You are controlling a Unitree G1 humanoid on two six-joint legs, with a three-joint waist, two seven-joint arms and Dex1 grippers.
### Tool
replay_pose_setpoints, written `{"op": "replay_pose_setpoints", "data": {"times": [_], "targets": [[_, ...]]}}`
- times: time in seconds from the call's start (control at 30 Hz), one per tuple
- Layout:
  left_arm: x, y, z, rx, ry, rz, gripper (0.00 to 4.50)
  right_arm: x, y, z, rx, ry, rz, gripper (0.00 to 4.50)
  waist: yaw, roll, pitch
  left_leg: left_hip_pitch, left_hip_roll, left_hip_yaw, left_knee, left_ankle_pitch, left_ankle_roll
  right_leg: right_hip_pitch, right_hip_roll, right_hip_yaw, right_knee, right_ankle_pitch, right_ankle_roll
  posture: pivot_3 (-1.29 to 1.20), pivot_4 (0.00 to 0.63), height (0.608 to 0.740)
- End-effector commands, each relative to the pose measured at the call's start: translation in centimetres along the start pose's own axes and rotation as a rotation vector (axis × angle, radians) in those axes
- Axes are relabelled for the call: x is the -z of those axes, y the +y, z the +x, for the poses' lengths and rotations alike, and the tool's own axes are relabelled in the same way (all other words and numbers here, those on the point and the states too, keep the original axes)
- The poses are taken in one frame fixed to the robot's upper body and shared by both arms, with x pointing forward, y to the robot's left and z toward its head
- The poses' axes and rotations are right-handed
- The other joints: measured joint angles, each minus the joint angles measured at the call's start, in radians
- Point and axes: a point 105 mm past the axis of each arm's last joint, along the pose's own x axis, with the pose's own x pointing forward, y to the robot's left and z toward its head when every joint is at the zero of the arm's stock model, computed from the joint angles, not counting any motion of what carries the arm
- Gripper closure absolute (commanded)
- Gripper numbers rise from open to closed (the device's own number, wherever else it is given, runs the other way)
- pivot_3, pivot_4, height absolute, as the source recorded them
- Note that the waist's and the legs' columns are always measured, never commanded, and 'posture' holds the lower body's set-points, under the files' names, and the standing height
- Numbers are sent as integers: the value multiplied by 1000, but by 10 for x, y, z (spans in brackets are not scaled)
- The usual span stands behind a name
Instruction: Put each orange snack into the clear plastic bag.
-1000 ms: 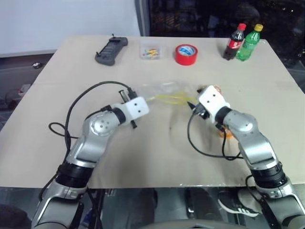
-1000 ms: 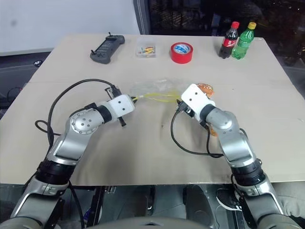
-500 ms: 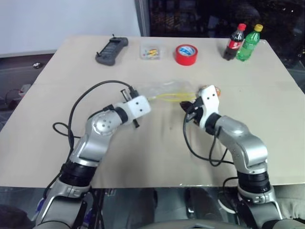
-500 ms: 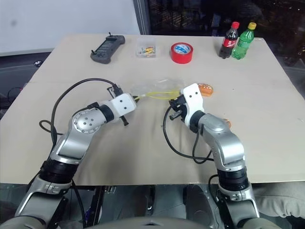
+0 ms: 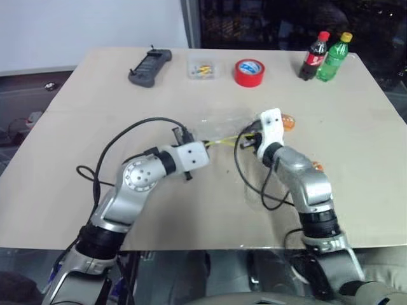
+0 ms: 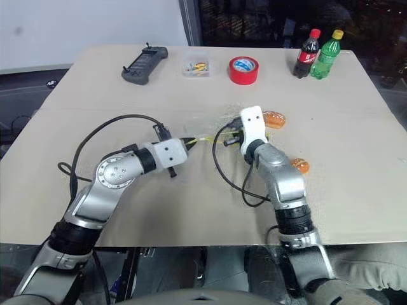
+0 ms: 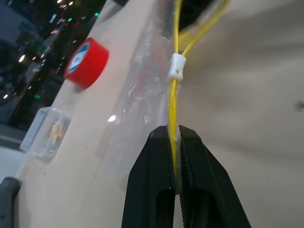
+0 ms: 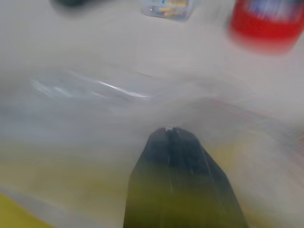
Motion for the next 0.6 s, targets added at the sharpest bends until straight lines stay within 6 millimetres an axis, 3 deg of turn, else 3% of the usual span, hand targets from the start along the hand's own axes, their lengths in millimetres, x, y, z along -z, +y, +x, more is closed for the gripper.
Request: {"op": "replay_pose_setpoints", "data": {"times": [0.03, 0.1, 0.2, 0.4, 0.47, 0.53, 0.6], "targets": [[-1, 9, -10, -22, -22, 25, 4500, -11, 23, -4, -73, -135, -454, 4450, -1, 0, 0, 0, 0, 0, 0, 0, 0, 0, 0, 0, 0, 0, 0, 0, 150, 740], [0, 9, -11, -19, -16, 22, 4500, -8, 28, -3, -106, -152, -577, 4450, -8, 0, 0, 0, 1, 0, -1, 0, 0, 0, 1, 0, 0, 0, 0, 0, 150, 740], [2, 8, -11, -28, 1, 11, 4500, -4, 28, 3, -121, -153, -685, 3741, -19, 0, 0, 1, 1, 0, -1, 0, 0, 0, 1, 1, 1, 0, 0, 0, 150, 740], [14, 16, -8, -100, 84, -30, 4500, -5, 18, 4, -127, -156, -744, 974, -17, 0, 0, 0, 1, 0, 0, 0, 0, 0, 1, 1, 0, 0, 0, 0, 150, 740], [20, 21, -7, -130, 123, -43, 4500, -6, 11, -7, -169, -140, -627, 33, -16, 0, 0, 0, 1, 0, 0, 0, 0, 0, 1, 1, 0, 0, 0, 0, 150, 740], [29, 28, -7, -169, 168, -64, 4500, -13, 5, -24, -234, -143, -410, 33, -7, 0, 0, -1, 1, -1, 0, 0, 0, 0, 1, 0, 0, 0, 0, 0, 150, 740], [31, 31, -6, -181, 179, -72, 4500, -23, -7, -36, -279, -160, -299, 33, -3, 0, 0, 0, 1, -1, 1, 0, 0, 1, 1, -1, 0, 0, 0, 0, 150, 740]]}}
